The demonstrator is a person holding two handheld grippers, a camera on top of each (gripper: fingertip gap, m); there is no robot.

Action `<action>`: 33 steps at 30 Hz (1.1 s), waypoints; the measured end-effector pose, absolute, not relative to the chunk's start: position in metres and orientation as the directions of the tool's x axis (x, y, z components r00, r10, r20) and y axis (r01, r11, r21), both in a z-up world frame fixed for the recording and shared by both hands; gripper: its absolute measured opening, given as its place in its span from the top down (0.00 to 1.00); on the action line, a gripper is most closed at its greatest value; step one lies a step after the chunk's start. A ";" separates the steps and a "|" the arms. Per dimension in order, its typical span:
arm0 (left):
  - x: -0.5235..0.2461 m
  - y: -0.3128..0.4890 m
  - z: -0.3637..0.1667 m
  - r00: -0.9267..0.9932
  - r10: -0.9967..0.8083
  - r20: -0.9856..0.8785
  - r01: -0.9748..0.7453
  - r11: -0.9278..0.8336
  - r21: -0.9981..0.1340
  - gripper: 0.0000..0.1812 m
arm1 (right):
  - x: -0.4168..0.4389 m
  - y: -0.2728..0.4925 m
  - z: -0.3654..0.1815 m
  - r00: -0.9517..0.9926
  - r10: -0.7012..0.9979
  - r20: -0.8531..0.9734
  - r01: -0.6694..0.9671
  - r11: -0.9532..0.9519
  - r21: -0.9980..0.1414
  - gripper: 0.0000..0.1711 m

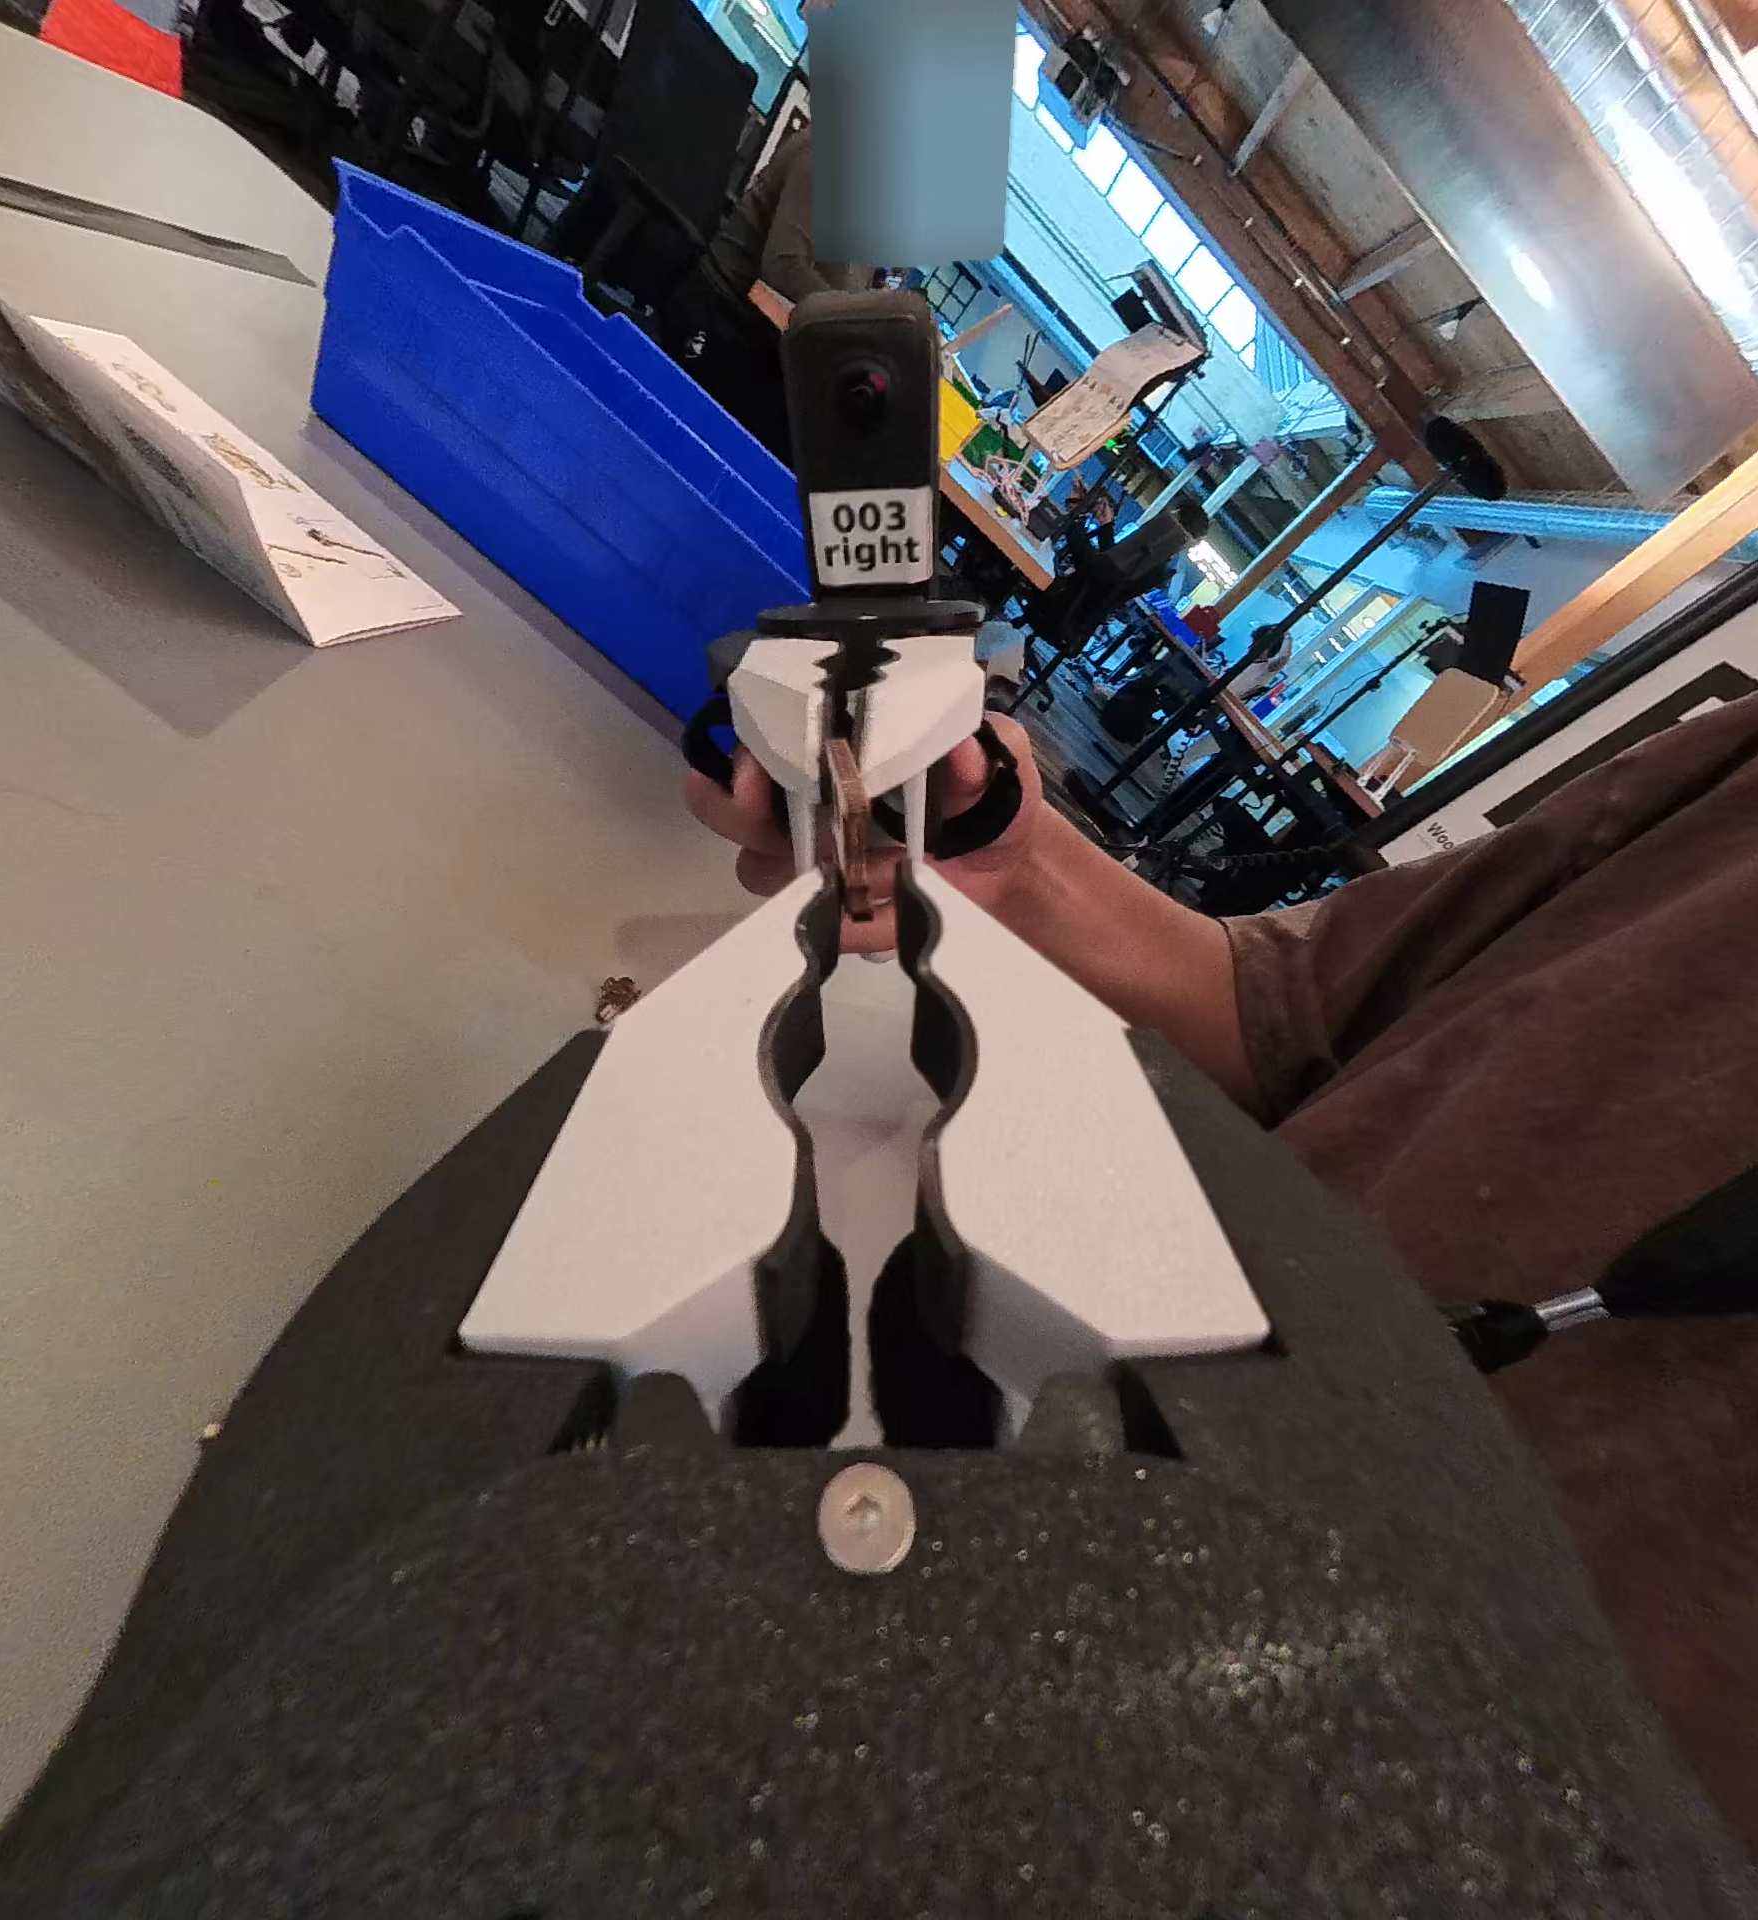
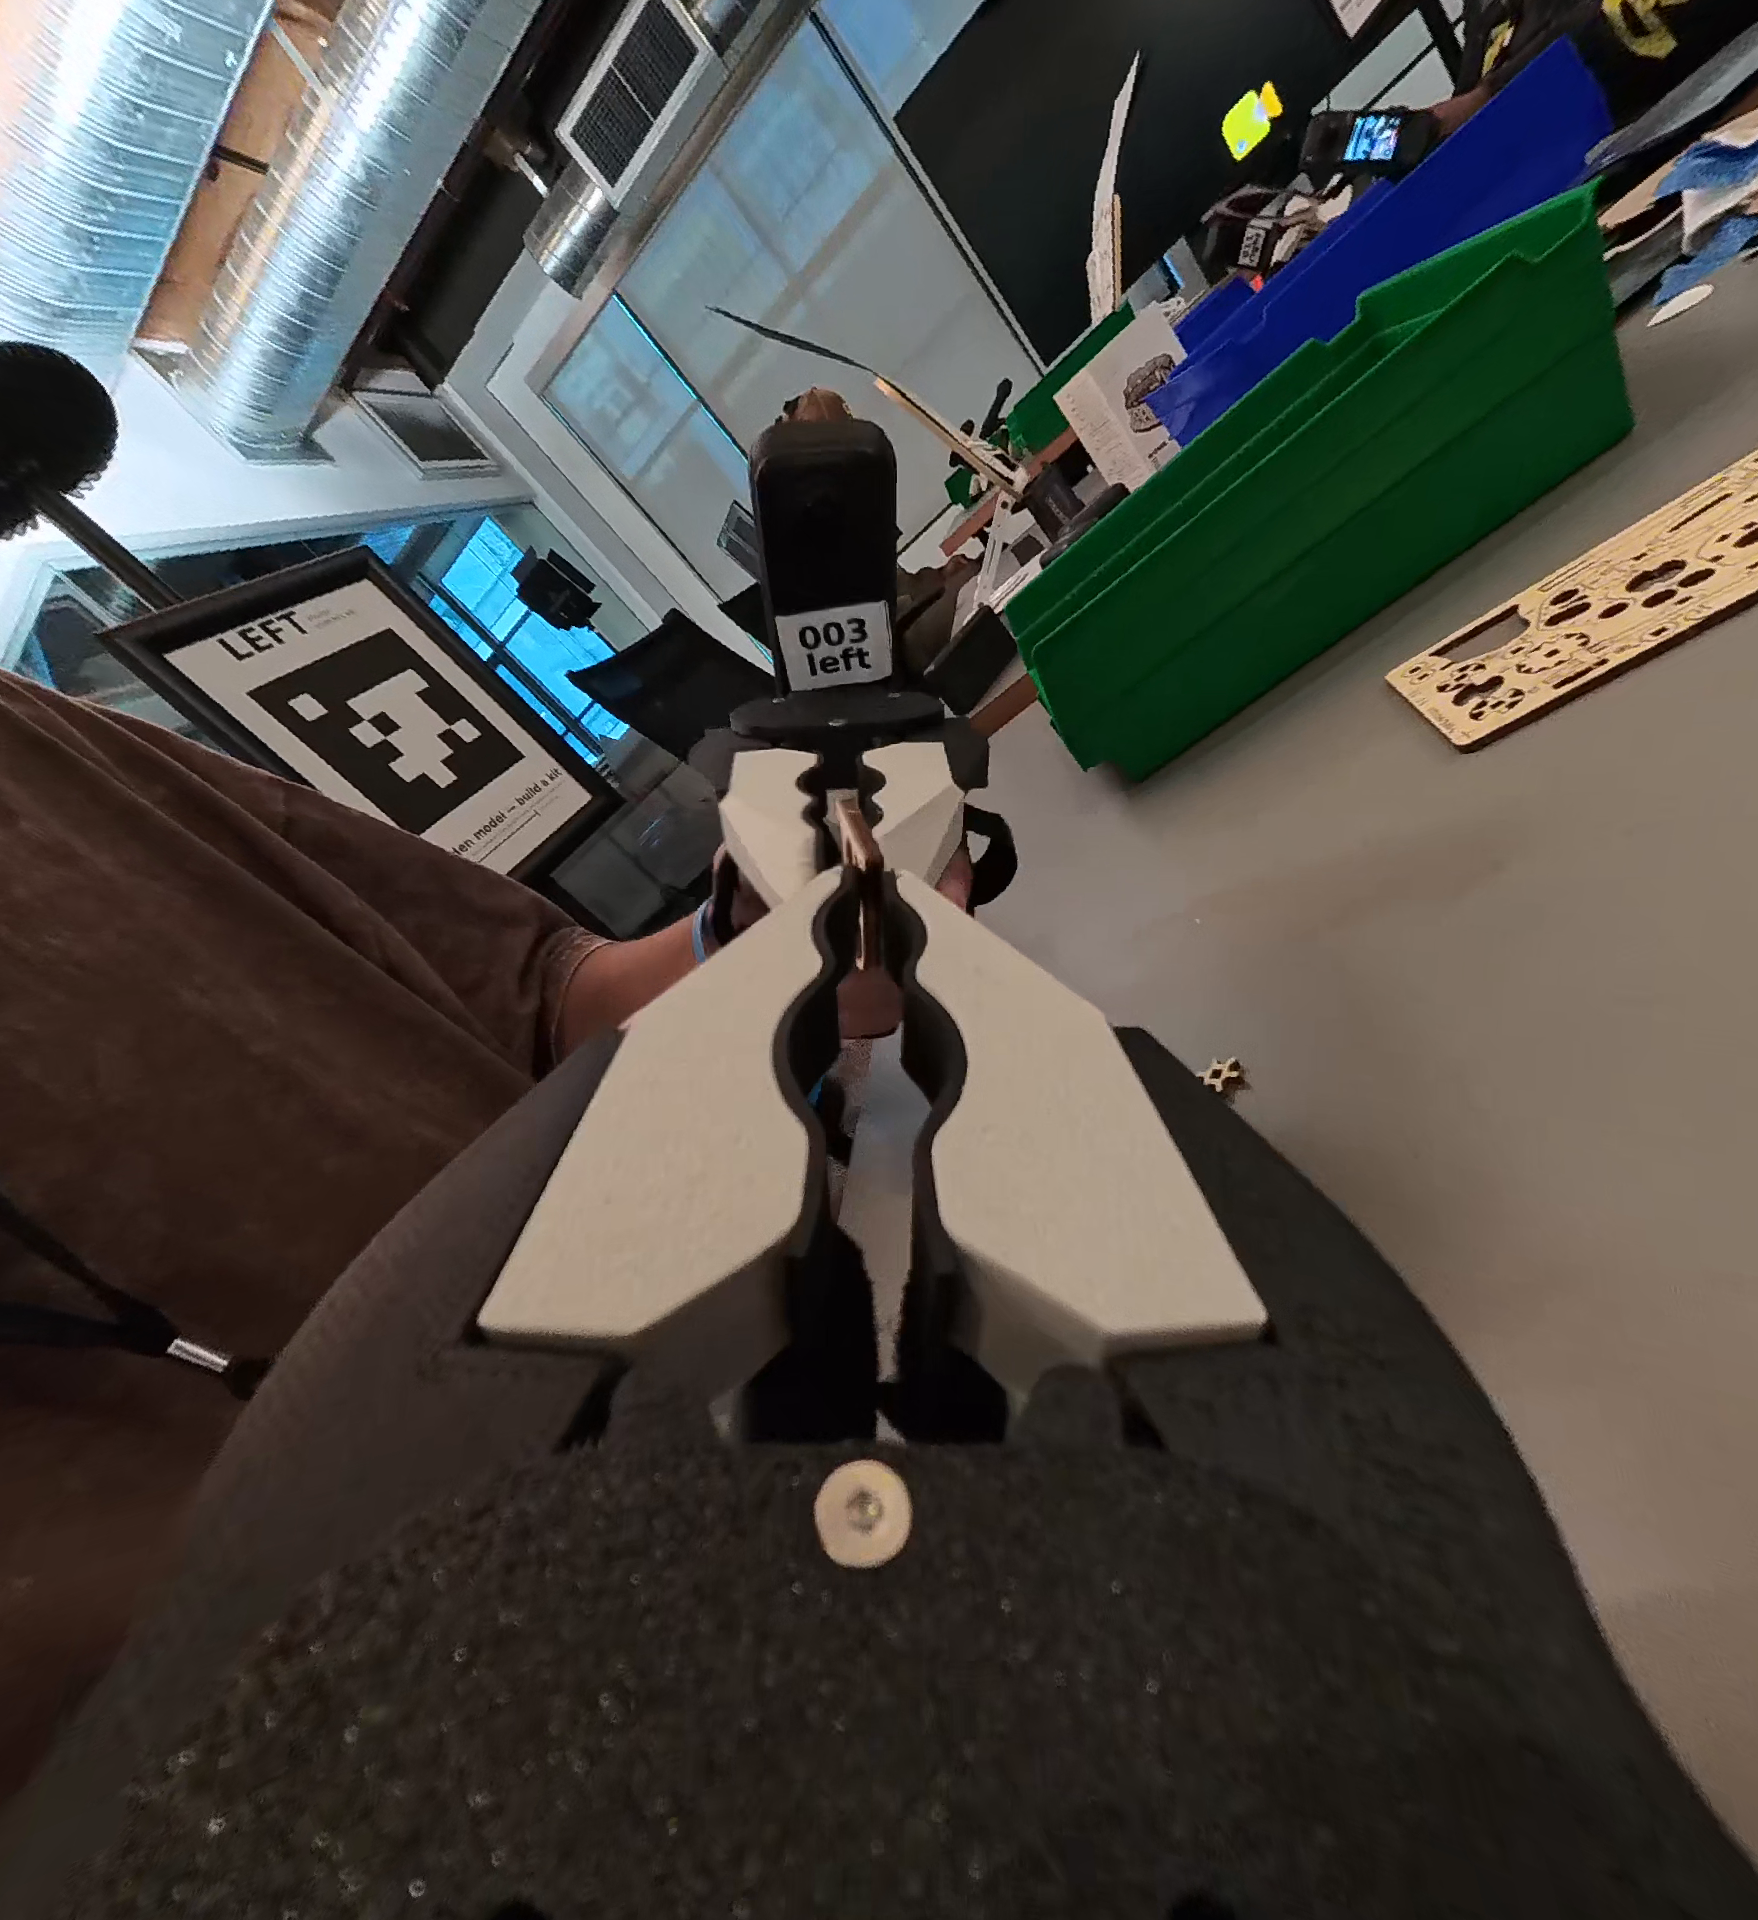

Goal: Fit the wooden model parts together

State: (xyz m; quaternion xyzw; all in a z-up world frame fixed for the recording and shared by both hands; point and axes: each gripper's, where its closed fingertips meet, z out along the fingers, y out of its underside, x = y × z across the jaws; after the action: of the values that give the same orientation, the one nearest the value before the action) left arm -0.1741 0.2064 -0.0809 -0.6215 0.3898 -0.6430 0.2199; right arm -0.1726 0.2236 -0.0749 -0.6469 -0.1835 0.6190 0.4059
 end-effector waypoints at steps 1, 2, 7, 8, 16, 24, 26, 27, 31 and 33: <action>-0.174 0.207 -0.082 -0.126 -0.770 0.625 -0.201 -0.597 -0.776 0.97 | -0.173 0.223 -0.075 0.171 0.744 -0.646 -0.260 -0.599 -0.758 0.98; -0.175 0.208 -0.082 -0.121 -0.772 0.624 -0.200 -0.597 -0.777 0.98 | -0.173 0.223 -0.076 0.180 0.747 -0.640 -0.253 -0.593 -0.764 0.98; -0.174 0.211 -0.087 -0.093 -0.781 0.618 -0.206 -0.592 -0.779 0.99 | -0.171 0.225 -0.080 0.205 0.746 -0.634 -0.234 -0.591 -0.772 0.98; -0.174 0.212 -0.089 -0.076 -0.790 0.608 -0.208 -0.584 -0.785 0.99 | -0.171 0.226 -0.081 0.222 0.744 -0.630 -0.232 -0.587 -0.775 0.98; -0.191 0.255 -0.088 0.186 -0.807 0.561 -0.081 -0.581 -0.810 0.99 | -0.113 0.243 -0.081 0.624 0.680 -0.385 -0.145 -0.384 -0.912 0.86; -0.219 0.262 -0.098 0.395 -0.812 0.430 -0.053 -0.487 -0.872 0.99 | -0.100 0.191 -0.177 0.792 0.605 -0.087 0.223 -0.419 -0.880 0.81; -0.215 0.259 -0.100 0.385 -0.832 0.399 -0.087 -0.463 -0.882 0.99 | -0.101 0.185 -0.195 0.778 0.628 -0.034 0.326 -0.448 -0.832 0.82; -0.212 0.256 -0.102 0.371 -0.840 0.397 -0.101 -0.461 -0.881 0.99 | -0.100 0.187 -0.199 0.776 0.631 -0.002 0.361 -0.447 -0.819 0.84; -0.205 0.246 -0.106 0.319 -0.847 0.426 -0.124 -0.483 -0.867 0.99 | -0.093 0.196 -0.206 0.751 0.658 0.049 0.430 -0.432 -0.793 0.90; -0.204 0.243 -0.109 0.309 -0.853 0.420 -0.148 -0.479 -0.865 0.99 | -0.090 0.199 -0.207 0.720 0.692 0.042 0.452 -0.422 -0.786 0.91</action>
State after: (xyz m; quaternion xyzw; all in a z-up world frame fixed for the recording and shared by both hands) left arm -0.2037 0.2433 -0.1092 -0.7181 0.3487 -0.4732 0.3726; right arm -0.0900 0.1990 -0.2073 -0.8305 -0.3444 0.1457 0.4129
